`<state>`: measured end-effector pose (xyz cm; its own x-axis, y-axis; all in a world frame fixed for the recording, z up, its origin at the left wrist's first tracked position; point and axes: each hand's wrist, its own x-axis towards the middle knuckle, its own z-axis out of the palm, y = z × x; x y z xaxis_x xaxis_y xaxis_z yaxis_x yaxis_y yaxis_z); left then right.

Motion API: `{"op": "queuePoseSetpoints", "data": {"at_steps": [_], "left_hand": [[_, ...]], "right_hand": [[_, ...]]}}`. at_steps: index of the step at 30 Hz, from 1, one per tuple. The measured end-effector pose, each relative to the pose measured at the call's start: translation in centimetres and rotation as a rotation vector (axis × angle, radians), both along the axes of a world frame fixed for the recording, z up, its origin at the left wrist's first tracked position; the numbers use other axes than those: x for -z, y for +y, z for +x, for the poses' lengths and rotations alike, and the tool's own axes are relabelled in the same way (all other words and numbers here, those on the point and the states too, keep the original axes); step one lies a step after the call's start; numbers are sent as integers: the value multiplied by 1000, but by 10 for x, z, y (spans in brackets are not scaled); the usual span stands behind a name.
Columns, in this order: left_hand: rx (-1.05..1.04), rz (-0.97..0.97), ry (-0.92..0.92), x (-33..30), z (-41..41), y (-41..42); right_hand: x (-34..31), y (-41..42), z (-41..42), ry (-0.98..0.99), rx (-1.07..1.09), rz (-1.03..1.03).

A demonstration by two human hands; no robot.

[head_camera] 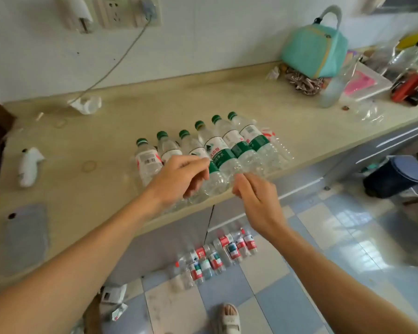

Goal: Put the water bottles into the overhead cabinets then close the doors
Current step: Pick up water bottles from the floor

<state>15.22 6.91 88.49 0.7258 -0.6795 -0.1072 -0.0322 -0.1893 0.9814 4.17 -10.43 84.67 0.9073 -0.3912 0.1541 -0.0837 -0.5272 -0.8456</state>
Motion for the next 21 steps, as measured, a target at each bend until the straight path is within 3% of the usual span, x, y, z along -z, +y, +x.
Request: {"op": "queuePoseSetpoints", "data": {"at_steps": [3,7,11,16,21], "left_hand": [[83,29,69,38,-32,-15],[71,216,74,107,-68,-38],[-88,437,74,196,-94,-69],[-329,540,228,331,-117,-114],[-457,646,211,472,-122,-149]], "right_hand": [[51,-17,-30,135,38,22],[128,-53,-59,403,-4,49],[205,-101,-82,579,-57,55],[308,-152,-95,728,-121,81],[427,-189,-105,825,-137,115]]}}
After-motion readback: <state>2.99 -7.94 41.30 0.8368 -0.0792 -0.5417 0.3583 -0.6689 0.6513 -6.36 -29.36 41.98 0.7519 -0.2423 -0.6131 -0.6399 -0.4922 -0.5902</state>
